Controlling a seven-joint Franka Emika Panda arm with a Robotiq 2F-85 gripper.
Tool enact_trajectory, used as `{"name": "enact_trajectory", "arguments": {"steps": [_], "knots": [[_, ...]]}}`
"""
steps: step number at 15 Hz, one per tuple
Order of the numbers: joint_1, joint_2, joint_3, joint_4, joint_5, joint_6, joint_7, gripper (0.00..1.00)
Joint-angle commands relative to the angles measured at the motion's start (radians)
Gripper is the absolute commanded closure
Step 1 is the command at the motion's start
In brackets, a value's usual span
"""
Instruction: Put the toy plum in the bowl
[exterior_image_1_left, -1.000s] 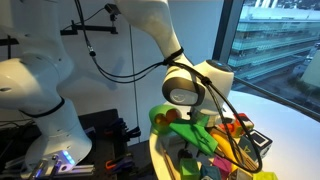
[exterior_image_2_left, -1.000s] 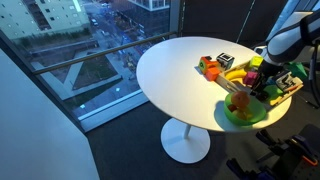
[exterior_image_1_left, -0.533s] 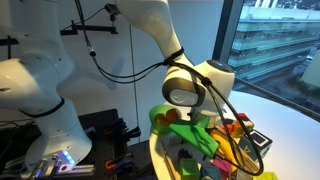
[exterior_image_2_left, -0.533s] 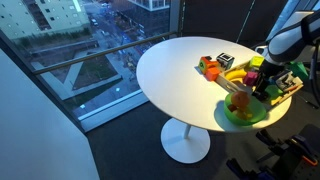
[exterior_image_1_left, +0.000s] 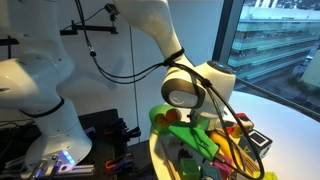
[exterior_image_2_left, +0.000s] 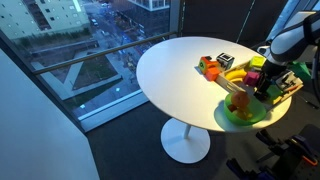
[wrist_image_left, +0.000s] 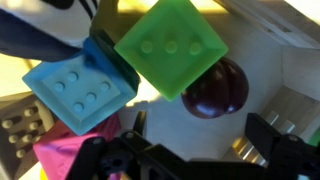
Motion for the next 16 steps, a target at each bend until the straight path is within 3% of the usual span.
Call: {"name": "enact_trajectory", "arguments": {"steps": [1,16], "knots": [[-0.018,-0.038,0.002,-0.021,-0.005,-0.025,-0.029,0.0],[-0.009,-0.098,-0.044,-0.081,-0.028,-0.063,-0.037,0.0]]}}
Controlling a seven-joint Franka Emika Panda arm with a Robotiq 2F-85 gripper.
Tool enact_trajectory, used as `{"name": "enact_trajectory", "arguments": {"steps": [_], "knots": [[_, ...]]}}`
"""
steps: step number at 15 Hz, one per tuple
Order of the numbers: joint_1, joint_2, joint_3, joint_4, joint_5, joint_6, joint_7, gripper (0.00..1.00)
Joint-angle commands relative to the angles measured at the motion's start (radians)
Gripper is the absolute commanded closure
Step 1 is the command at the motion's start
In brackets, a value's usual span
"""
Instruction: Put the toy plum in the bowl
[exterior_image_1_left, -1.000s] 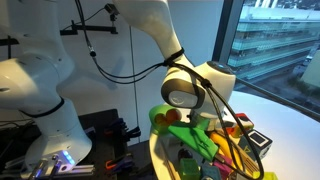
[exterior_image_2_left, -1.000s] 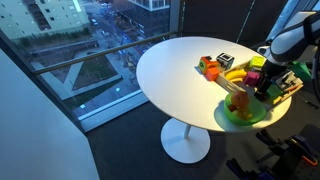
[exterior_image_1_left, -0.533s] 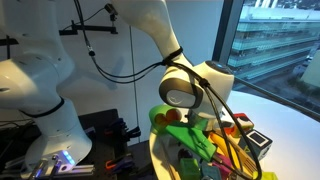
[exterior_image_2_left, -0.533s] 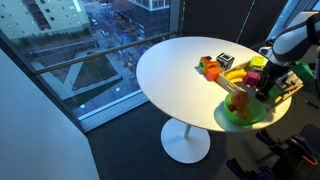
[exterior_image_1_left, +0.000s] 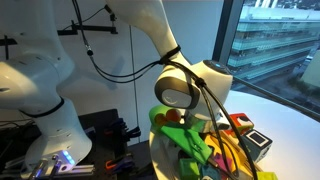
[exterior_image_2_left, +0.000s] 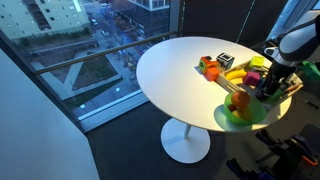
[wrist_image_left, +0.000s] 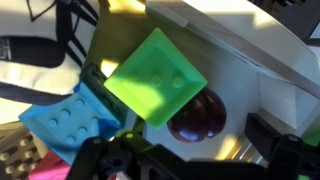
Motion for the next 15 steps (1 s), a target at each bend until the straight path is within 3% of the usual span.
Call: {"name": "enact_trajectory", "arguments": {"steps": [1,15], "knots": [[-0.007,-0.042,-0.013,-0.028,-0.027,-0.025,-0.015,0.0],[0.0,-0.013,-0.015,-0.01,-0.027,-0.011,0.0,0.0]]}}
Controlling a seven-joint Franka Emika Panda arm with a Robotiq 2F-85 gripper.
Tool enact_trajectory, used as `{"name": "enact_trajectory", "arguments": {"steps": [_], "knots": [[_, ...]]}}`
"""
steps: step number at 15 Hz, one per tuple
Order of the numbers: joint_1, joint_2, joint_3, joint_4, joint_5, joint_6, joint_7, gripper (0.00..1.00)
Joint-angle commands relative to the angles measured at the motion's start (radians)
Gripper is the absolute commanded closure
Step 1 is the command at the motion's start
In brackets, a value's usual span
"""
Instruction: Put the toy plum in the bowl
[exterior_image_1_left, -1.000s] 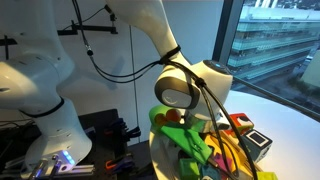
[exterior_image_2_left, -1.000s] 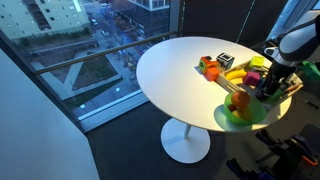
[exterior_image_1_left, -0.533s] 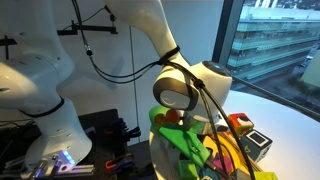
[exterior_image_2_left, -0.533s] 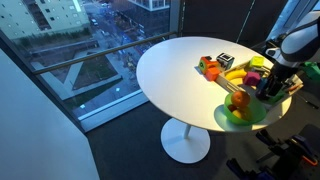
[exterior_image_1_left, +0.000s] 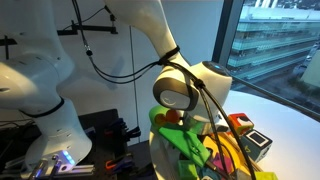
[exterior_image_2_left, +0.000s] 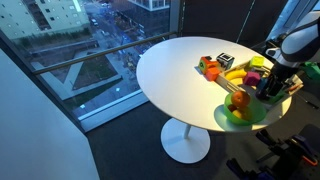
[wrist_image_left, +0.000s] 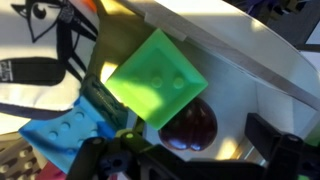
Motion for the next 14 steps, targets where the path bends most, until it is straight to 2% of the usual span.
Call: {"name": "enact_trajectory", "arguments": {"steps": [1,14], "knots": [[0.0,-0.006,0.0,0.002,-0.014,0.0,0.003,0.0],[0.008,0.025,0.011,0.019,-0.005,0.037,0.018,0.0]]}}
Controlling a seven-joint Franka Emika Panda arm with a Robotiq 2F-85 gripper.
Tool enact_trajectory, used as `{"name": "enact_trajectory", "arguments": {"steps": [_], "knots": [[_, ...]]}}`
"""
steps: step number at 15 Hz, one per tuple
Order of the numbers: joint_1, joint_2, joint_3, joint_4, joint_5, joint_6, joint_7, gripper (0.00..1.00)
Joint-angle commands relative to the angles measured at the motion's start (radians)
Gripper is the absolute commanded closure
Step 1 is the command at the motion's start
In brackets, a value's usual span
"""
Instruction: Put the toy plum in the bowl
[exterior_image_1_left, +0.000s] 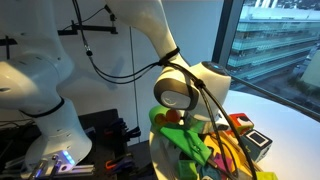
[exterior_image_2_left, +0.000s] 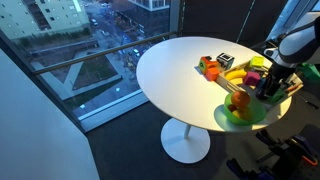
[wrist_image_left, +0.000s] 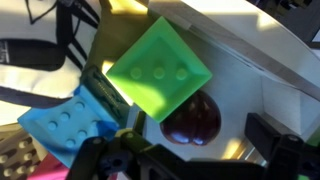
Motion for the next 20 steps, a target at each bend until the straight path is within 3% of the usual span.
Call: {"name": "enact_trajectory", "arguments": {"steps": [1,6,7,8,10,14,20], "knots": [[-0.001,0.015,0.007,0.015,-0.004,0.013,0.016,0.0],[-0.002,0.026,0.015,0.012,0.0,0.044,0.018,0.0],[-0.002,0.027,0.017,0.011,0.001,0.048,0.019,0.04],[-0.002,0.028,0.018,0.011,0.001,0.05,0.021,0.27],[-0.001,0.029,0.019,0.012,-0.003,0.056,0.029,0.31],[-0.001,0.022,0.017,0.011,-0.007,0.06,0.047,0.64],[0.005,-0.002,0.009,0.015,-0.019,0.043,0.114,0.65]]}}
